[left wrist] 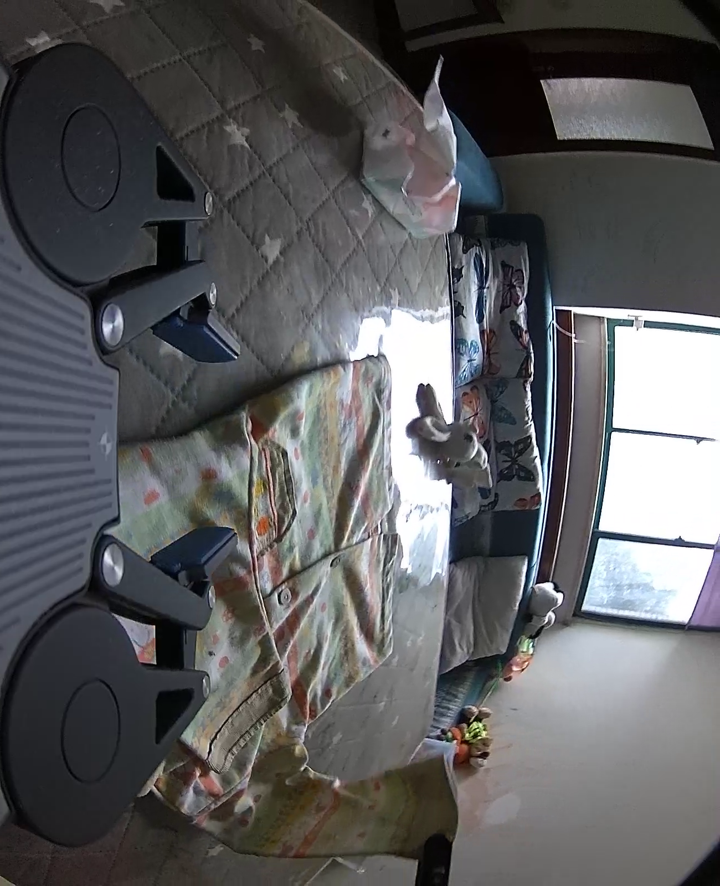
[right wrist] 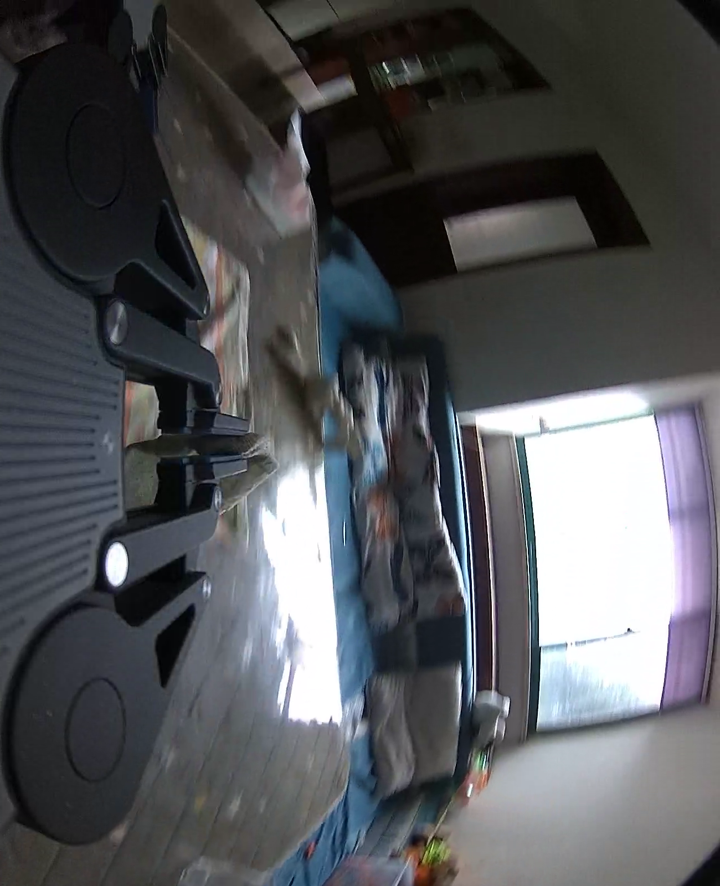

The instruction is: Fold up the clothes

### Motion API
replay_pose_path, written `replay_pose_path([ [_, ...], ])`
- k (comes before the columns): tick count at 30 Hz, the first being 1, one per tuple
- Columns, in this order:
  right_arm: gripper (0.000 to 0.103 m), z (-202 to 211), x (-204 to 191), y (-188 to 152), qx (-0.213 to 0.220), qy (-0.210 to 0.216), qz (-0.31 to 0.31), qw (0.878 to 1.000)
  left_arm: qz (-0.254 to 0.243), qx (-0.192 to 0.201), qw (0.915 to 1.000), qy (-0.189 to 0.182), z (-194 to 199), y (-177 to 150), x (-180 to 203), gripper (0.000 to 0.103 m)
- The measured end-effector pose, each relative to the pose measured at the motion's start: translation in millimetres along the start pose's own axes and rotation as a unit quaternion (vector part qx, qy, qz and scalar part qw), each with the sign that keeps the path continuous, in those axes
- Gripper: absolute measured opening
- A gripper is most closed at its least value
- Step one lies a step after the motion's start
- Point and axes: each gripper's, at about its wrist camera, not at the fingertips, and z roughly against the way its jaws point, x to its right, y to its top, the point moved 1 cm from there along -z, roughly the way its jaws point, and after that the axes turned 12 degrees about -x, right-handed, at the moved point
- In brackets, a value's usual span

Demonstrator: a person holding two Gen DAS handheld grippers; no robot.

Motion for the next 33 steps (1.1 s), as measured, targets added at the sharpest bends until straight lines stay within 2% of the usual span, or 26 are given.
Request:
replay_pose_path([
  [8,0.006,-46,-98,-1,-0.044,0.075,0.074,0.994,0.023,0.004,0.9997,0.006,10,-13,-22,0.071],
  [11,0.006,-55,-118,-11,-0.065,0.099,0.085,0.989,0.032,0.003,0.9994,0.011,9,-13,-28,0.071],
  [16,0.015,-64,-131,-26,-0.097,0.125,0.101,0.982,0.038,0.004,0.9992,0.011,7,-11,-29,0.071],
  [20,0.015,-53,-115,-32,-0.103,0.116,0.105,0.982,0.028,0.007,0.9996,0.003,5,-6,-19,0.071],
  [24,0.015,-50,-79,-38,-0.12,0.073,0.095,0.986,0.01,0.008,0.9998,-0.013,4,0,-5,0.07],
  [28,0.016,-54,-36,-53,-0.149,0.029,0.065,0.986,-0.009,-0.004,0.9996,-0.028,-7,7,12,0.067],
  [33,0.016,-59,0,-79,-0.175,0.011,0.024,0.984,-0.032,-0.038,0.998,-0.039,-31,12,31,0.057],
])
